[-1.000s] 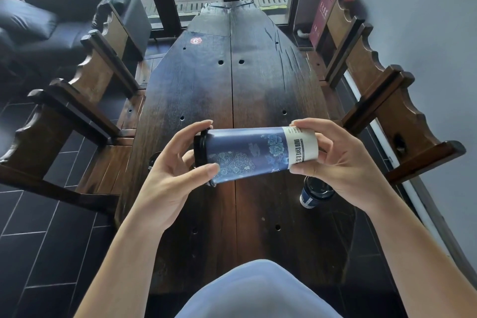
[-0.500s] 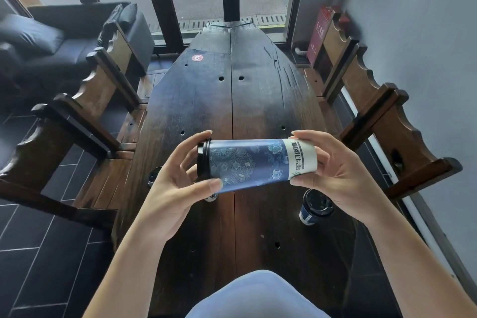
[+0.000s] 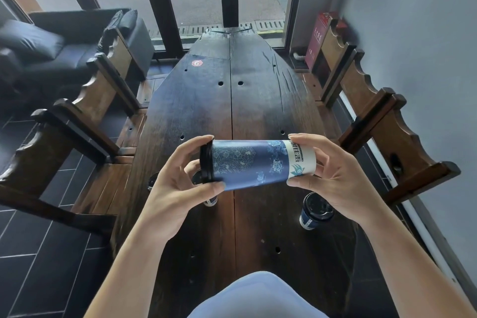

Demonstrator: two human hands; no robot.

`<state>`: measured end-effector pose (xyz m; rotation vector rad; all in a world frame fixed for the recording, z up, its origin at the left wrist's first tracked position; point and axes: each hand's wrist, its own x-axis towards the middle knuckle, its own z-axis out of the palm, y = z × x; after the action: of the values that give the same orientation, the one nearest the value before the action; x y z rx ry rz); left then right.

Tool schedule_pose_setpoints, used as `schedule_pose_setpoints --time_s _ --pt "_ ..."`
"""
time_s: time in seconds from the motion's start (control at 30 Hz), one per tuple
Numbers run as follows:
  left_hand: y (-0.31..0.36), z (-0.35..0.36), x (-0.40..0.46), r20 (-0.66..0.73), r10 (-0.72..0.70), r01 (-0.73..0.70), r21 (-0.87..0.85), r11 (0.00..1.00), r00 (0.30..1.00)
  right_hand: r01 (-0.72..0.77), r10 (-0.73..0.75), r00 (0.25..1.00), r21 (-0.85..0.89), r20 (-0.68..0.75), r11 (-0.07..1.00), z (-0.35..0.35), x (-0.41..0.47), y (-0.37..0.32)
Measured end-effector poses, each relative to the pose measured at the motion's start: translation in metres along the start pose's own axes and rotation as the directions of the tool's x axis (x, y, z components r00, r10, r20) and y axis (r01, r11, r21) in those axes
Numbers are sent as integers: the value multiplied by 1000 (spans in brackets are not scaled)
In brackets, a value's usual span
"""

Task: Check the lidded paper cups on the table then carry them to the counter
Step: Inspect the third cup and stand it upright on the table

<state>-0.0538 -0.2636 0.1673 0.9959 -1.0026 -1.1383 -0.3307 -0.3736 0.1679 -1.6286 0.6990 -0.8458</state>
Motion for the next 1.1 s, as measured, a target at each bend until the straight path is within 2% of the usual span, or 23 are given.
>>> schedule_pose_setpoints --time_s 0.17,0.3,0.57,0.77,1.1 --pt "3 -1 -2 67 37 -36 -15 999 997 -20 20 1000 8 9 1000 -1 -2 -1" --pt "0 -1 -3 40 29 -28 -11 1000 999 -38 37 999 18 12 999 1 -2 1" --pt "-5 -6 0 -11 -88 87 -18 996 996 -72 72 997 43 10 996 0 -3 3" --pt "-1 -9 -2 40 -43 44 -24 999 998 -72 72 997 62 9 995 0 -4 3" --pt "-6 -8 -1 -26 -98 98 -14 995 995 -60 60 998 42 -4 997 1 -4 0"
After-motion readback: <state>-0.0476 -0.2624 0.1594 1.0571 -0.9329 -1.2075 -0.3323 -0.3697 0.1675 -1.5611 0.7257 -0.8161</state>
